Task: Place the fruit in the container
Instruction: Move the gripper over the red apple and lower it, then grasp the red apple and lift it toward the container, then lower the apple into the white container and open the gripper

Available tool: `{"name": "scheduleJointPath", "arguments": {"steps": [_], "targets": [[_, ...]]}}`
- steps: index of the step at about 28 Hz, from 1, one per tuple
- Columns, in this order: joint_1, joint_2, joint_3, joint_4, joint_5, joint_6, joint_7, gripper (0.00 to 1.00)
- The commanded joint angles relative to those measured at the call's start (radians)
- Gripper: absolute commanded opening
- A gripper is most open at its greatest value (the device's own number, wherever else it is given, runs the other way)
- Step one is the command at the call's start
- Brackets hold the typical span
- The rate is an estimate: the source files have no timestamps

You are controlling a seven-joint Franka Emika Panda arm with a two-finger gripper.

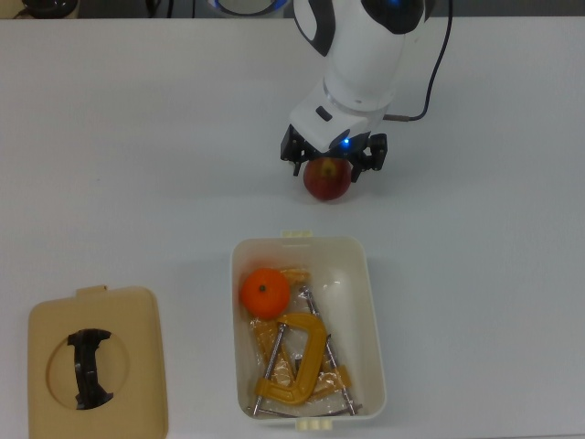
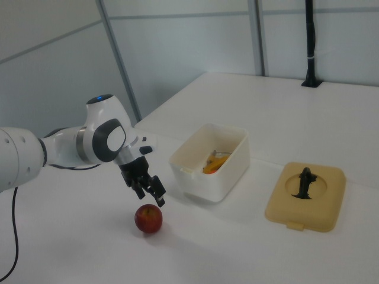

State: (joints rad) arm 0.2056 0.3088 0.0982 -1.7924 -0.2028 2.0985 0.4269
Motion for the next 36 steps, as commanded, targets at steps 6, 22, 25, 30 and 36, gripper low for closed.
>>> {"name": "scheduleJointPath", "arguments": {"steps": [6,22,25,30,36], "targets": [[0.014,-0.051,0.024,-0.157,-0.095,0.103,0.059,1.00],[0.012,-0.051,0.024,-0.133,-0.098,0.112,0.128,0.00],[0.006,-0.071,0.023,-0.102,-0.084,0.115,0.144,0.00],[-0.005,-0.079,0.009,-0.007,-0.047,0.115,0.184,0.00],[-0.023,-0.062,-0.032,0.110,0.003,0.135,0.202,0.00]]}}
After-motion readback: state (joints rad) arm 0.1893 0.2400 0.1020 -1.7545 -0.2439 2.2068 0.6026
